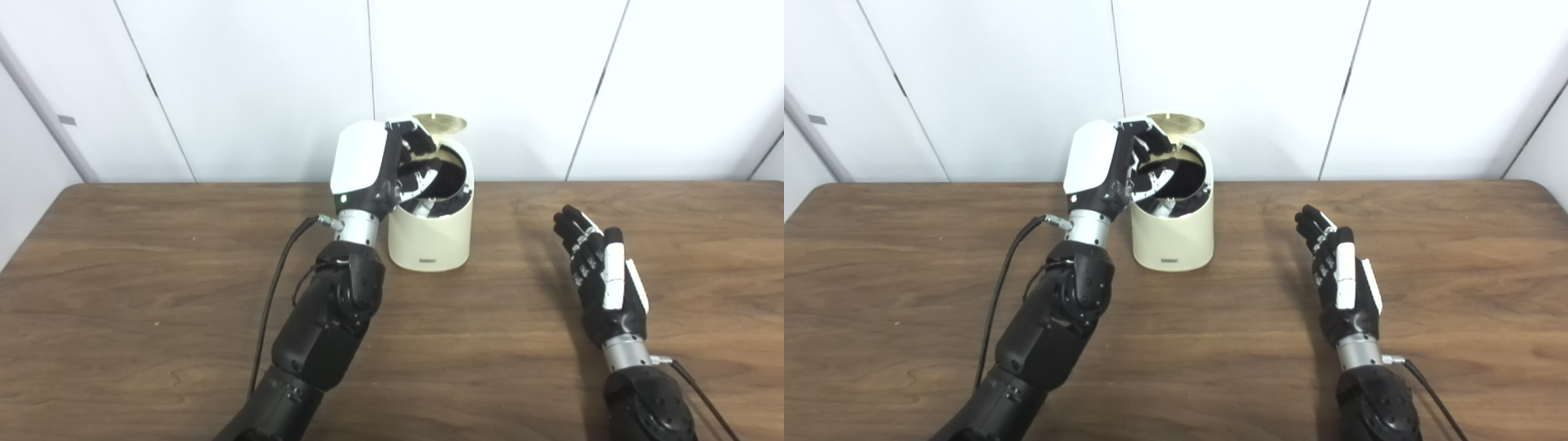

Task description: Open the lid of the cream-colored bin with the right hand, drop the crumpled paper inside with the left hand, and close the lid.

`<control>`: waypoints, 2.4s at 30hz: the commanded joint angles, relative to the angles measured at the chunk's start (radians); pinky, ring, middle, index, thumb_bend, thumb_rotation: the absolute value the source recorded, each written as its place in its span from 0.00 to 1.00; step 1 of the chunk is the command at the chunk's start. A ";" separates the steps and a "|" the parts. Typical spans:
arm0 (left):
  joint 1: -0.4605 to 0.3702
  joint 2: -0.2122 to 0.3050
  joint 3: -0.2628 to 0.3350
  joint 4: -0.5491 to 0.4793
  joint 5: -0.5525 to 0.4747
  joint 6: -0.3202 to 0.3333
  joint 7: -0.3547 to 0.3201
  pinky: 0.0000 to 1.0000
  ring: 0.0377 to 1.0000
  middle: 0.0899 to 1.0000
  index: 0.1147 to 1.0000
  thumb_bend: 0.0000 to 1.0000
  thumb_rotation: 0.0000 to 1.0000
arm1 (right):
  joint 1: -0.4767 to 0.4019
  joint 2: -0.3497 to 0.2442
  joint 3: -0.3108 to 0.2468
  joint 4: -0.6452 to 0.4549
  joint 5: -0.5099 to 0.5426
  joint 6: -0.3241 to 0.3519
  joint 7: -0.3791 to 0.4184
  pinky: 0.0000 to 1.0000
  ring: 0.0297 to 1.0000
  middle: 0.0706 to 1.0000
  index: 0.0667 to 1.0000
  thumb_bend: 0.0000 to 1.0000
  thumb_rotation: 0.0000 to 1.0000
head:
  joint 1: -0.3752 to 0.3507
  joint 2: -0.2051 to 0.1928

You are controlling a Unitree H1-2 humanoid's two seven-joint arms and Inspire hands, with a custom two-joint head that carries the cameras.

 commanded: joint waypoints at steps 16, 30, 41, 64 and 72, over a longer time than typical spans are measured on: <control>0.034 0.027 0.045 -0.155 -0.048 -0.026 -0.030 0.36 0.41 0.46 0.40 0.48 0.00 | 0.041 0.000 -0.003 0.077 0.009 -0.024 0.019 1.00 0.89 0.83 0.83 0.54 1.00 | 0.001 -0.001; 0.109 0.031 0.154 -0.340 -0.145 0.068 -0.150 0.36 0.41 0.45 0.41 0.48 0.00 | 0.038 -0.002 -0.004 0.084 0.009 -0.036 0.021 1.00 0.91 0.85 0.82 0.53 1.00 | -0.001 -0.006; 0.142 0.037 0.287 -0.375 -0.328 0.107 -0.183 0.37 0.44 0.46 0.38 0.48 0.00 | 0.037 -0.006 -0.008 0.085 0.015 -0.033 0.023 0.98 0.90 0.83 0.82 0.54 1.00 | 0.006 -0.004; 0.264 0.030 0.479 -0.469 -0.686 0.287 -0.264 0.61 0.56 0.46 0.41 0.52 0.00 | 0.044 -0.039 -0.011 0.095 0.027 -0.029 0.045 0.99 0.91 0.85 0.83 0.55 1.00 | 0.044 0.004; 0.337 0.054 0.508 -0.443 -0.849 0.204 -0.329 0.63 0.68 0.67 0.43 0.52 0.06 | 0.044 -0.041 -0.016 0.095 0.029 -0.027 0.046 0.99 0.90 0.84 0.82 0.56 1.00 | 0.048 0.006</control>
